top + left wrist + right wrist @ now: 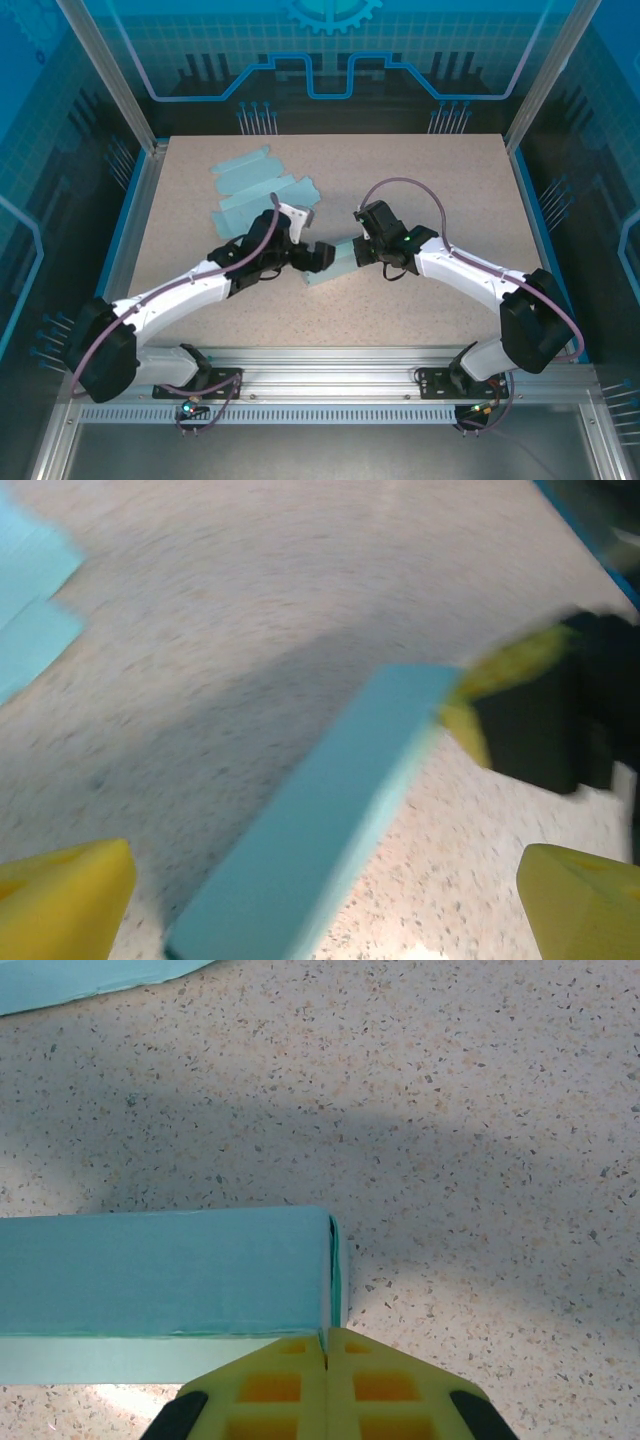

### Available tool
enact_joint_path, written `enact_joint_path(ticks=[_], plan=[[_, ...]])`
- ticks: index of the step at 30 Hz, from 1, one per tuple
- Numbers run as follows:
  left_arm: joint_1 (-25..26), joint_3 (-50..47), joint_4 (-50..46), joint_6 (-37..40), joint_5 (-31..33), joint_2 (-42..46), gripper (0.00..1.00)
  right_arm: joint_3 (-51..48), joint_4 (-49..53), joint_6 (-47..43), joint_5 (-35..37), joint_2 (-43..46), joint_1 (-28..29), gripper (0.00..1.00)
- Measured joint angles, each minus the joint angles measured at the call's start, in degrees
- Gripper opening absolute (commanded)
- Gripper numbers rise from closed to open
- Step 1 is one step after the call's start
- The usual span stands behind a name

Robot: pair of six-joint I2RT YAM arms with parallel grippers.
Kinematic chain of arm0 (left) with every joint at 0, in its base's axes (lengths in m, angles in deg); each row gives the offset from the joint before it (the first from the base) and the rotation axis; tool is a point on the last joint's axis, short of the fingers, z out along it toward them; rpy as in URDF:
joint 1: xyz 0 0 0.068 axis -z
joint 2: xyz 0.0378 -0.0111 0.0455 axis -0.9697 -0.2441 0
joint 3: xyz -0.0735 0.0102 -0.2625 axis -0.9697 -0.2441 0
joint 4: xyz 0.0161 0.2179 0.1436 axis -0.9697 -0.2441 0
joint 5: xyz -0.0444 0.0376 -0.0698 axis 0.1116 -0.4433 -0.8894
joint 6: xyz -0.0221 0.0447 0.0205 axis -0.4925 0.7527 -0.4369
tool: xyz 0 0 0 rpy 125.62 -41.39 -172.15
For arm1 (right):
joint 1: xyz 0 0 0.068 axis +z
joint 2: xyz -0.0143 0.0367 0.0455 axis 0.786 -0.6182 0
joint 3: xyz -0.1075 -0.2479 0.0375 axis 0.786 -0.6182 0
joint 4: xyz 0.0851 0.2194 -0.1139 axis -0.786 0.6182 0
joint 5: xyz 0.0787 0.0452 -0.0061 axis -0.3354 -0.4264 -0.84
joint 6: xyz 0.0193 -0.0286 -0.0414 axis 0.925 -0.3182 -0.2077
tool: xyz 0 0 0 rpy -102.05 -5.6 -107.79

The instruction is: Fold the paper box

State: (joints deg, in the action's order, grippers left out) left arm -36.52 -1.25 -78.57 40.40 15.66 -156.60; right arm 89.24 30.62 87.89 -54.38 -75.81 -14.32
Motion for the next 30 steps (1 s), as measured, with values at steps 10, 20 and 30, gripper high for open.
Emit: enact_joint_path(ticks=[10, 20, 30], plan=[[4.0, -7.1, 7.3, 38.4, -0.6, 2.9, 0.99, 0.0, 0.0, 0.0, 0.0, 0.0, 0.1, 0.04], [4.0, -7.2, 13.9, 50.7, 5.1, -4.2, 0.97, 0.3, 0.6, 0.0, -0.1, 0.0, 0.1, 0.04], [4.0, -7.2, 16.8, 53.2, 8.6, -8.7, 0.65, 0.6, 1.3, 0.0, -0.3, 0.0, 0.1, 0.04]])
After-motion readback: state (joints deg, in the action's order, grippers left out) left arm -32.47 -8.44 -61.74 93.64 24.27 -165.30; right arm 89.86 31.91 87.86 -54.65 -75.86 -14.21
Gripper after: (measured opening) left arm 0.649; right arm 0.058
